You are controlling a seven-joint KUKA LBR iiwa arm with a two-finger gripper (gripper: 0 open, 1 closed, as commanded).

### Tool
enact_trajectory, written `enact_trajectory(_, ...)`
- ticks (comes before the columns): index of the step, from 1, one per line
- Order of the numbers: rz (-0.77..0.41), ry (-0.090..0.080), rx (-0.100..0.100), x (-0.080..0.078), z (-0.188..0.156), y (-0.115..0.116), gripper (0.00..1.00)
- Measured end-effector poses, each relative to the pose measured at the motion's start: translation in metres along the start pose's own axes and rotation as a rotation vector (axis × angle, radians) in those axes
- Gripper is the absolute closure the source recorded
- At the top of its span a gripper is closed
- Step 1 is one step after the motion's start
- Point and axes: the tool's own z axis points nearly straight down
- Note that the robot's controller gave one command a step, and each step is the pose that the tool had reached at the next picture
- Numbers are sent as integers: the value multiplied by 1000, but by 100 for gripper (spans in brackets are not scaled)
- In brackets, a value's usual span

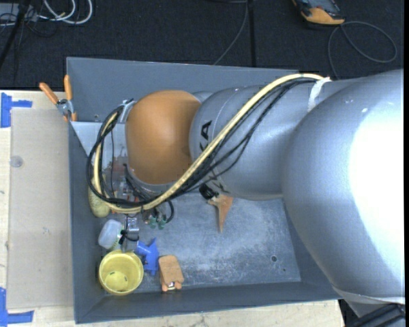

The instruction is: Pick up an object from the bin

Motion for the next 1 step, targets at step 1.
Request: enact_trajectory(1,4,-7,-2,-2,-5,-1,0)
